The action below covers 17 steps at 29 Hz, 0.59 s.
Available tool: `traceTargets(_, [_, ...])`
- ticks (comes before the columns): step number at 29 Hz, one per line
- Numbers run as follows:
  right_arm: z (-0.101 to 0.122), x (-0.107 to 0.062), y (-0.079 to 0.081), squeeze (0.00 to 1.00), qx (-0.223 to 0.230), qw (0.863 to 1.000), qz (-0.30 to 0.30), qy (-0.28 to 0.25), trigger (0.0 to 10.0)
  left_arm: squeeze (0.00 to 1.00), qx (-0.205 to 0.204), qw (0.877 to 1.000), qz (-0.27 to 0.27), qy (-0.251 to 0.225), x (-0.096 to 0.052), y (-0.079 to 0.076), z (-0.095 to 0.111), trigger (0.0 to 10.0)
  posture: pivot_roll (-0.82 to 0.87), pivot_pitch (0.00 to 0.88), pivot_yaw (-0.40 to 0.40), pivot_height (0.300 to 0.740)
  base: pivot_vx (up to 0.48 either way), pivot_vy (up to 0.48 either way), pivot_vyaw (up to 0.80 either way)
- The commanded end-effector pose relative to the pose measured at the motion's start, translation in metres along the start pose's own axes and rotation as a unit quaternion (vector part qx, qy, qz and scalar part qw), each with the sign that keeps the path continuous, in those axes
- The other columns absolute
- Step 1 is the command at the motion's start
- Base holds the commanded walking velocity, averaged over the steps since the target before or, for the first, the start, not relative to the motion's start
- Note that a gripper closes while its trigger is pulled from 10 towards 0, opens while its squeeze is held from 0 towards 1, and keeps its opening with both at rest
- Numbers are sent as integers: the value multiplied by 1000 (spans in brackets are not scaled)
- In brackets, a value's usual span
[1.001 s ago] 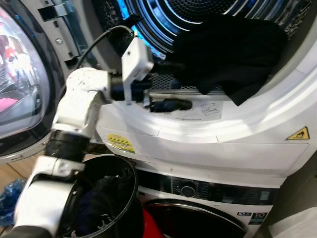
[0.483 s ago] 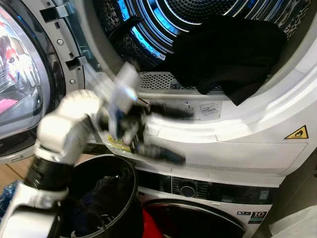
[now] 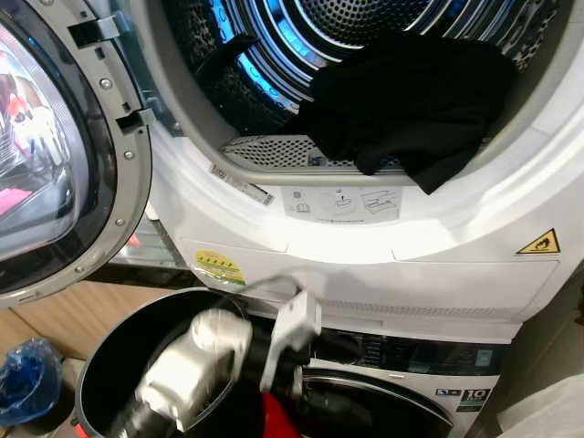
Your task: Clothes washing
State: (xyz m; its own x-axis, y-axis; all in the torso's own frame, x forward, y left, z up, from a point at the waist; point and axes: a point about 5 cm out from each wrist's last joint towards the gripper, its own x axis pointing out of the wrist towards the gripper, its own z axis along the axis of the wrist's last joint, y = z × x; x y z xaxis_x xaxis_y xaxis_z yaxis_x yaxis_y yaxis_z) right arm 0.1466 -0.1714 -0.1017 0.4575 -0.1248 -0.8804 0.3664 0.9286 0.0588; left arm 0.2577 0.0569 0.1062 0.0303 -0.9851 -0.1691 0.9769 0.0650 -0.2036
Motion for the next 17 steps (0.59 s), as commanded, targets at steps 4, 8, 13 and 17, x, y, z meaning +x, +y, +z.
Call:
traceTargets(4, [-15, -2, 6, 0, -3, 1000, 7, 23, 10000, 0, -22, 995, 92, 11, -2, -3, -37, 10000, 16, 0, 191, 740, 0, 0, 0])
traceTargets(8, [-15, -2, 5, 0, -6, 1000, 8, 24, 10000, 0, -34, 991, 126, 2, 8, -7, -51, 10000, 24, 0, 184, 740, 0, 0, 0])
traceTargets(13, [-9, -1, 3, 0, -10, 1000, 6, 18, 10000, 0, -44, 984, 174, 18, 19, -3, -73, 10000, 24, 0, 171, 740, 0, 0, 0])
traceTargets(17, [-3, 0, -1, 0, -14, 1000, 2, 12, 10000, 0, -45, 978, 200, 37, 20, 3, -84, 10000, 21, 0, 156, 740, 0, 0, 0])
